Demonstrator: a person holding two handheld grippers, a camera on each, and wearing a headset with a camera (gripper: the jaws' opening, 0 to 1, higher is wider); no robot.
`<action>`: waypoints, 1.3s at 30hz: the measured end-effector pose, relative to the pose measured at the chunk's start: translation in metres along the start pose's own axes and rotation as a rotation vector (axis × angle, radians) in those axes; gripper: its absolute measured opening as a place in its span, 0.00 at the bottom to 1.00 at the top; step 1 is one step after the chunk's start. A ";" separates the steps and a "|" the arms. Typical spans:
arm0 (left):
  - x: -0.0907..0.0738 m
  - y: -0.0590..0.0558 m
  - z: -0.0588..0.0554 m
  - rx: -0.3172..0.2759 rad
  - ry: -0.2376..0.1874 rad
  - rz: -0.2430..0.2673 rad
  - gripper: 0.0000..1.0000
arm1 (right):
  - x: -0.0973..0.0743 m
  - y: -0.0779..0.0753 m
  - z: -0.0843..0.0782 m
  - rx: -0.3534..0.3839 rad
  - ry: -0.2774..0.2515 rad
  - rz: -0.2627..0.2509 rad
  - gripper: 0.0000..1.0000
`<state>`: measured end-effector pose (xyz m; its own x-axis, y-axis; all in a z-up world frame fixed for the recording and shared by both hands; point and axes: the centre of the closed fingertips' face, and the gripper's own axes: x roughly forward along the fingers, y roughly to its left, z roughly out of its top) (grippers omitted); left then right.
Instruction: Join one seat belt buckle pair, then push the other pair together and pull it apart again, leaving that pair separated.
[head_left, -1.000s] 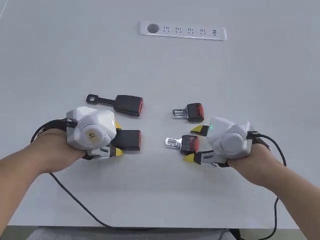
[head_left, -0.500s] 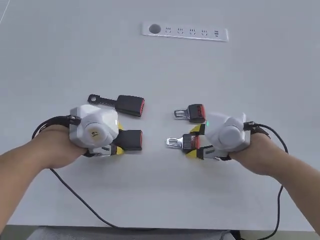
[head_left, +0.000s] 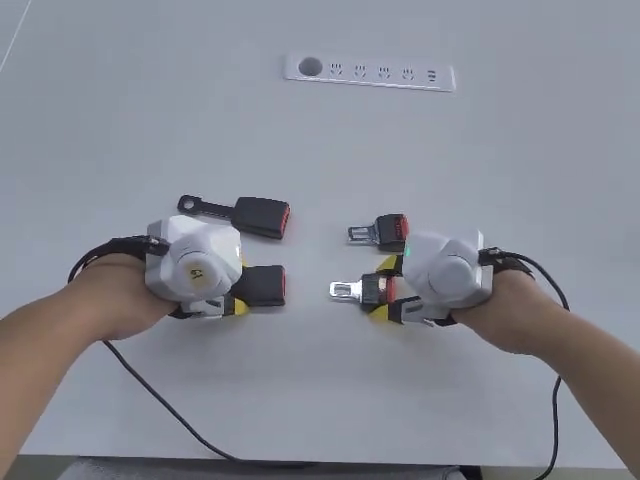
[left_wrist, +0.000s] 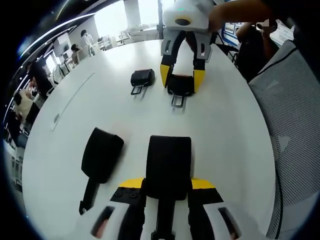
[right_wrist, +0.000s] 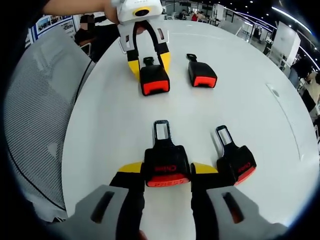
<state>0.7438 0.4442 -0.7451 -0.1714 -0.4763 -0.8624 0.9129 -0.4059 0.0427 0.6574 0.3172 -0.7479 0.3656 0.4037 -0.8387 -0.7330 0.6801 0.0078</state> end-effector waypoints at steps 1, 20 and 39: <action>0.000 0.000 0.000 0.002 -0.001 0.000 0.33 | 0.002 0.000 0.001 -0.003 -0.002 0.001 0.34; 0.001 0.000 -0.001 -0.022 -0.009 0.014 0.33 | 0.026 0.008 0.038 0.014 -0.036 -0.023 0.34; 0.001 -0.001 -0.001 -0.021 -0.006 -0.001 0.33 | 0.040 0.011 0.062 -0.049 -0.056 -0.010 0.33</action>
<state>0.7433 0.4445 -0.7466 -0.1743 -0.4807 -0.8594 0.9203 -0.3900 0.0315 0.6995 0.3789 -0.7480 0.4035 0.4318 -0.8067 -0.7559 0.6541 -0.0280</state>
